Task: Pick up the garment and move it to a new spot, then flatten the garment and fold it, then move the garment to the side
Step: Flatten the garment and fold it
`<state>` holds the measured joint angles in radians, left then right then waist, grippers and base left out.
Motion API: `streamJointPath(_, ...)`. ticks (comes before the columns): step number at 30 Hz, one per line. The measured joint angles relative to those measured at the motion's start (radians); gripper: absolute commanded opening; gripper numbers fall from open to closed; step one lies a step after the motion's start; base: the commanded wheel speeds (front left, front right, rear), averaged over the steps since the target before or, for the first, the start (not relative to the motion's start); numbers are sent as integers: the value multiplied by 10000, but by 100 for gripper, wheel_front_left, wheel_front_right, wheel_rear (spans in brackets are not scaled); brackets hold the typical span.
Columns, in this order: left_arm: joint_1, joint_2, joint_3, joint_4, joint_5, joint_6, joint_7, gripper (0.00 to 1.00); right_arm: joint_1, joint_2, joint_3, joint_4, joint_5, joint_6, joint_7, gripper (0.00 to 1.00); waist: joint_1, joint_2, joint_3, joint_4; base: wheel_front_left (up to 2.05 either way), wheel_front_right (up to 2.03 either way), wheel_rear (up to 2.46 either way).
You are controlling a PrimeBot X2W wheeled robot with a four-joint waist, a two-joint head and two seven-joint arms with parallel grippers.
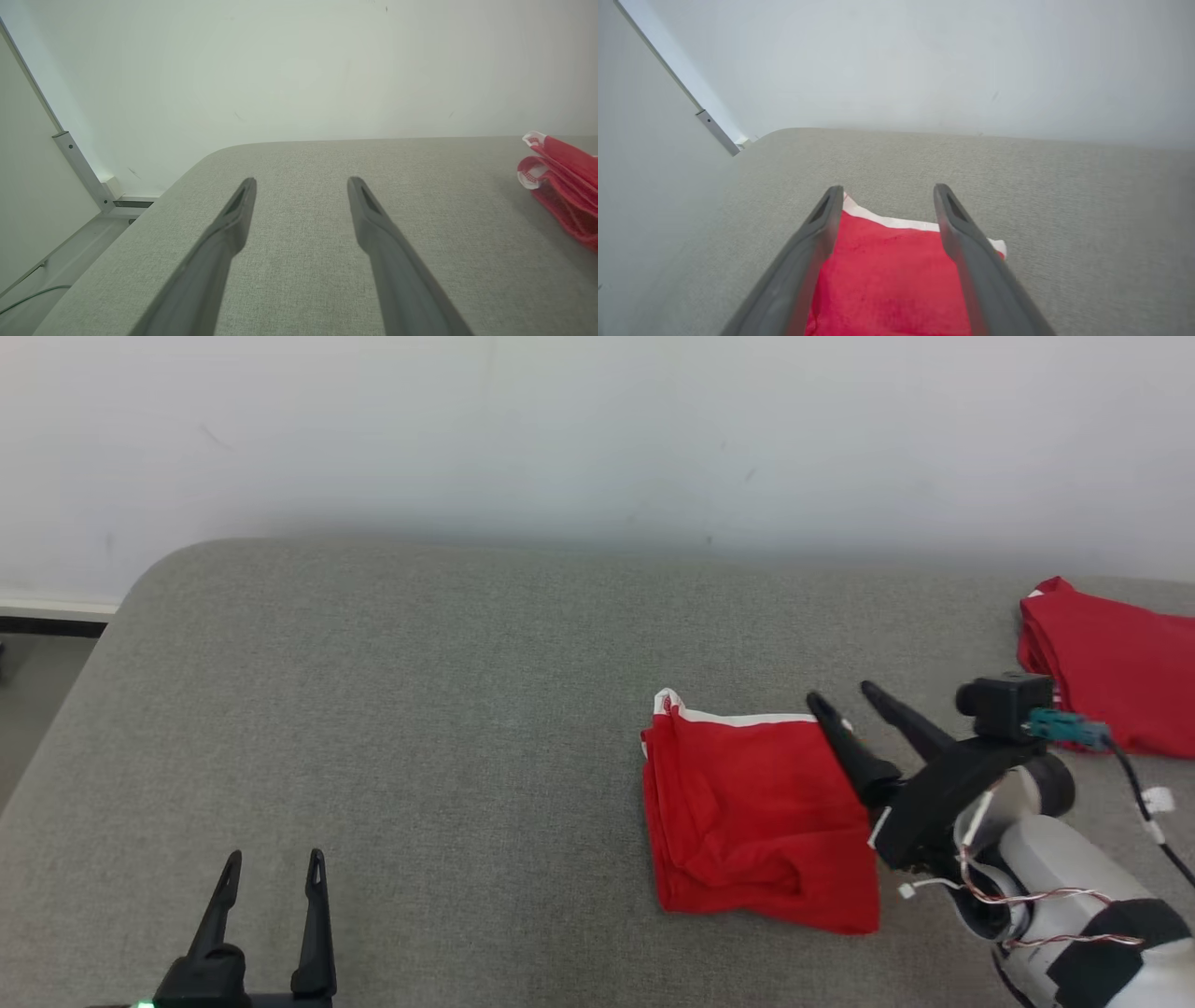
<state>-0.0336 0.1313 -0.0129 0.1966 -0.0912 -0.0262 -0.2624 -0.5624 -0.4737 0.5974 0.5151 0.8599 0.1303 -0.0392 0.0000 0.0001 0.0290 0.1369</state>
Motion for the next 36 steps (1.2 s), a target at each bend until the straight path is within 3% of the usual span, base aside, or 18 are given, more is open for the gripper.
streamJointPath(8,144,82,169,-159,-40,86,-2,100,844,-278,-1521,-290,-525,0,-924,100,0,0,21,-405,0,0,0)
streamJointPath(15,142,105,134,-167,-46,86,-2,100,1825,128,-2569,-537,-1162,0,-1170,100,0,0,-3,-590,0,0,0)
streamJointPath(16,143,107,125,-163,-31,88,-2,100,1964,205,-2775,-554,-1298,0,-1292,80,0,0,-36,-595,0,0,0)
streamJointPath(18,157,119,117,-163,-10,88,-2,100,2288,366,-3208,-589,-1592,0,-1513,20,0,0,-112,-611,0,0,0)
streamJointPath(19,186,134,119,-165,-10,90,-2,100,2458,476,-3407,-631,-1708,0,-1605,1,0,0,-153,-622,0,0,0)
streamJointPath(20,231,155,128,-169,-10,102,-2,100,2628,591,-3614,-694,-1825,0,-1697,0,0,-1,-196,-638,0,0,0)
streamJointPath(26,472,217,217,-309,13,226,-2,100,3543,1104,-4698,-1517,-3252,0,-2094,0,-1,0,-459,-772,0,0,0)
streamJointPath(27,546,224,236,-320,13,263,-2,100,3726,1258,-4930,-1695,-3417,0,-2123,20,-1,-1,-495,-795,0,0,0)
streamJointPath(28,600,238,267,-330,12,265,-2,100,3917,1415,-5087,-1921,-3647,0,-2144,100,-1,-1,-535,-819,0,0,0)
streamJointPath(36,1151,240,376,-604,-4,458,-2,100,5357,2382,-5942,-3684,-5624,0,-2222,100,-2,-1,-800,-1080,0,0,0)
